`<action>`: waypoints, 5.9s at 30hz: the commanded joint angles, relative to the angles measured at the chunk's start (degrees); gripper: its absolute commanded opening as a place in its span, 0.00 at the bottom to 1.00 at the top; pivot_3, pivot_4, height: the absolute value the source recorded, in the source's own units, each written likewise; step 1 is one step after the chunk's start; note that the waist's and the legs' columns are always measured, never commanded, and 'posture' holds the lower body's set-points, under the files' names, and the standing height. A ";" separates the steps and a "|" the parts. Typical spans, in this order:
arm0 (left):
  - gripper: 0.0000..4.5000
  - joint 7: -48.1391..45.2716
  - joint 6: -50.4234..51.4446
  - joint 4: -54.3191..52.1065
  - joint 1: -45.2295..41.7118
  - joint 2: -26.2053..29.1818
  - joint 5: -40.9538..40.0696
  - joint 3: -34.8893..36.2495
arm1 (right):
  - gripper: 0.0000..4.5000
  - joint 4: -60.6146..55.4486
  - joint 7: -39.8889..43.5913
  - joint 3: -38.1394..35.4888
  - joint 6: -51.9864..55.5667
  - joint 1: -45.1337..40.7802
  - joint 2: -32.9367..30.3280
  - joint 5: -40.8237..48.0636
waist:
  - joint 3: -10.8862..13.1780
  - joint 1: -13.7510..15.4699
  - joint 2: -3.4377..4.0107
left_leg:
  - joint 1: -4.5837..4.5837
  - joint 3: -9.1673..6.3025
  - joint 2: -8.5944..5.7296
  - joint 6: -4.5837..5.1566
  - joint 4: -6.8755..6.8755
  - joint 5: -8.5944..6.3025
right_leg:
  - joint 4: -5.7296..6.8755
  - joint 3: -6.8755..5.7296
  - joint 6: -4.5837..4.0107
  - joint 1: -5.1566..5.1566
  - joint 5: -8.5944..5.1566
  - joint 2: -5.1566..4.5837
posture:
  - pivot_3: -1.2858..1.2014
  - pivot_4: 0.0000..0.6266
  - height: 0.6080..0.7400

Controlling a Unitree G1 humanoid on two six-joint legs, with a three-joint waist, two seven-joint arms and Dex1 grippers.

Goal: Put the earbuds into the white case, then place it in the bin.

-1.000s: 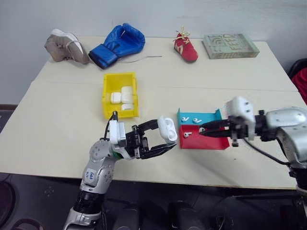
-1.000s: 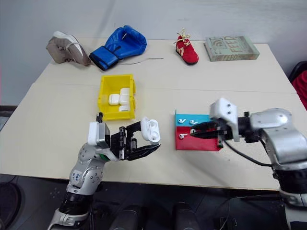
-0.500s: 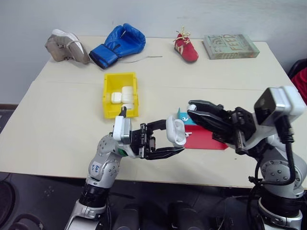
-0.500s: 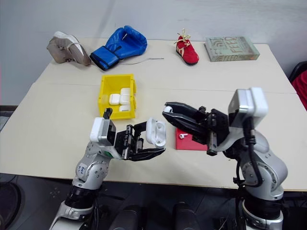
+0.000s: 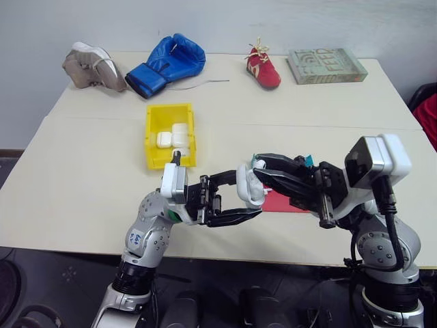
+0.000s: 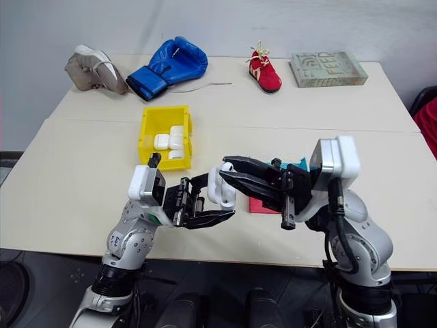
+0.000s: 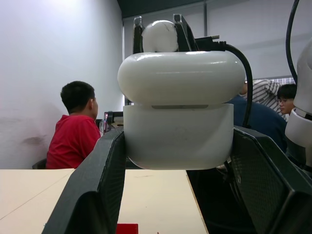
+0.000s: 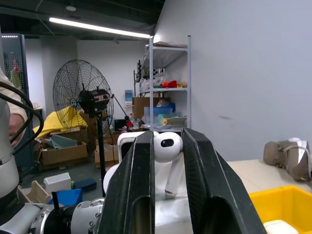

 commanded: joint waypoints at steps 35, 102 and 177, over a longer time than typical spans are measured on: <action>0.62 -3.01 -5.34 4.82 4.24 7.12 2.92 7.33 | 0.99 7.65 10.53 -24.58 -10.14 23.68 -19.04 -6.06 | 0.01 1.23 -0.02 | -0.01 -0.01 -0.01 0.06 -0.12 -0.03 | -0.16 -0.04 0.00 0.07 0.00 -0.01 | 0.52 0.24 1.00; 0.62 4.06 -6.91 -1.28 10.10 7.62 4.48 6.21 | 0.46 93.71 24.29 31.44 -40.68 -53.47 -9.39 -72.25 | 0.03 -1.59 0.11 | -0.05 0.06 -0.04 0.04 -0.03 0.03 | 0.02 -0.12 0.08 -0.12 0.05 -0.15 | 0.52 0.24 1.00; 0.62 2.18 -5.11 4.06 -0.70 2.62 2.93 5.36 | 0.09 1.93 -8.47 3.11 20.33 -3.27 -6.48 4.90 | 0.06 -0.04 0.16 | -0.10 -0.06 -0.08 0.05 -0.03 0.02 | -0.04 -0.16 0.08 -0.06 0.05 -0.16 | 0.52 0.24 1.00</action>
